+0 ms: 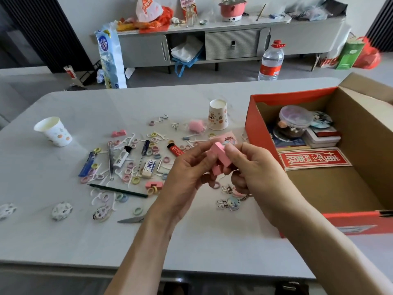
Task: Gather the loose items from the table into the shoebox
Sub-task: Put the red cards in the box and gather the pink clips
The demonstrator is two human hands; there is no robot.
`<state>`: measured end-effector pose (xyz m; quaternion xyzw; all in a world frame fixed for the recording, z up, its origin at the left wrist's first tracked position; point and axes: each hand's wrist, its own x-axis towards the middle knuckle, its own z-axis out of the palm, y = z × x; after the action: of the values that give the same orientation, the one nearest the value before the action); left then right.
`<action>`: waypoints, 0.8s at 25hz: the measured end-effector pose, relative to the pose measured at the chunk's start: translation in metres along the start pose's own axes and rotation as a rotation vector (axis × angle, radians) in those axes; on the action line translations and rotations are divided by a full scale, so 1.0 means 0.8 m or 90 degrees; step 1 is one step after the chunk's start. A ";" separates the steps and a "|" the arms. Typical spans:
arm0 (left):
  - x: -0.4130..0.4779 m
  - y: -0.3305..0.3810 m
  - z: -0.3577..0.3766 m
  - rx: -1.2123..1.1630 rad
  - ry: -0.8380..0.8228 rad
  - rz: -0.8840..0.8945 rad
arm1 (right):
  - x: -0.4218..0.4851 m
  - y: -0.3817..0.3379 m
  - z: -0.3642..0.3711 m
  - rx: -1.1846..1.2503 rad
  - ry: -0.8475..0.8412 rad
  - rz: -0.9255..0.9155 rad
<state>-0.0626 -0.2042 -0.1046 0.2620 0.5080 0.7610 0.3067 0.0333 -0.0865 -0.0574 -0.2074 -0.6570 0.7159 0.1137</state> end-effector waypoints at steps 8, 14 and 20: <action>-0.002 0.002 -0.004 -0.031 -0.016 0.014 | -0.003 -0.003 -0.006 0.129 -0.085 0.112; 0.001 0.001 -0.006 -0.005 0.040 0.013 | -0.017 -0.008 -0.001 -0.415 0.115 -0.175; 0.001 -0.007 -0.006 -0.023 0.065 -0.008 | -0.008 0.004 -0.006 -0.528 0.110 -0.135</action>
<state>-0.0654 -0.2053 -0.1118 0.2140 0.5107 0.7805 0.2901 0.0411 -0.0855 -0.0599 -0.2259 -0.8945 0.3561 0.1485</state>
